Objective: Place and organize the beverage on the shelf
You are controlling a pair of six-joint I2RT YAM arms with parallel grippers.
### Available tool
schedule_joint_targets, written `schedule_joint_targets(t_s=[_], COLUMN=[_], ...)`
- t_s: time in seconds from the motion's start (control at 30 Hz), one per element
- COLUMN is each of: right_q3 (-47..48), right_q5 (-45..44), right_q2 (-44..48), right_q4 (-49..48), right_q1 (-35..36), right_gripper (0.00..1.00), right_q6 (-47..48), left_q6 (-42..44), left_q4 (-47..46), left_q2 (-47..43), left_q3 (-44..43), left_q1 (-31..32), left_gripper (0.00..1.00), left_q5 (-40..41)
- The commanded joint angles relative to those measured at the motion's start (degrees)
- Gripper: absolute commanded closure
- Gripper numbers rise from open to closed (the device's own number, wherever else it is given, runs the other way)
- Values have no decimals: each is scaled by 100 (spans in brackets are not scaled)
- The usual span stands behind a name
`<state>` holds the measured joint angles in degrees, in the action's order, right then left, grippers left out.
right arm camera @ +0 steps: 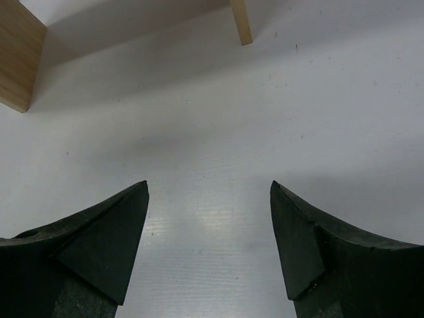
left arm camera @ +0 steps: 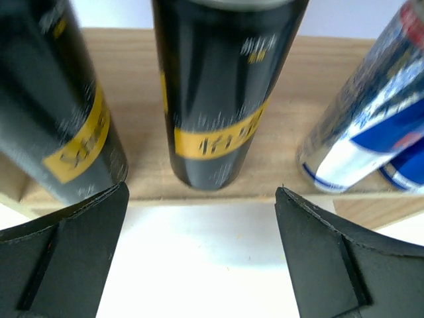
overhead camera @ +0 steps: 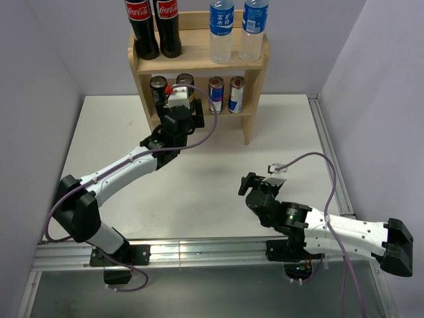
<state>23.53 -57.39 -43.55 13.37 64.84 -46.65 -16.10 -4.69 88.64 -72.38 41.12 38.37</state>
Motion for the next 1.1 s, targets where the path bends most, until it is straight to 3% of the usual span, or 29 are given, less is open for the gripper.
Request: schedule_joint_targets(t_s=[0.0,0.17,0.33,0.37,0.47,0.6,0.8,1.07], right_q3=[239,503,1126,1328,2259,3304,4185,4292], right_q5=[-203,-63,710,737,597,492,359,439], right_q2=[-48,144,645,681,751,787,655,786], right_q4=[60,184,-71,25,377,53,17,201], right_q1=[-33,-24,-15,-15,-6,2,-6,-6], right_gripper=[19,20,20,10,7,4,0,0], right_q6=[-55,252,1684,1816,2265,3466,4128,4059], left_q6=[-201,-622,-1061,-1123,-1019,-860,-684,-614], left_q4=[126,1037,1865,2136,2174,2086,2376,2156], left_q2=[-557,-1330,-2780,-3000,-3826,-4521,-4426,-4514], left_q3=[293,953,1656,1674,1762,1544,1086,1130], left_q1=[141,781,1467,1643,1767,1785,1785,1785], left_gripper=[1,1,1,1,1,1,1,1], left_q5=[21,302,766,855,970,944,1287,1155])
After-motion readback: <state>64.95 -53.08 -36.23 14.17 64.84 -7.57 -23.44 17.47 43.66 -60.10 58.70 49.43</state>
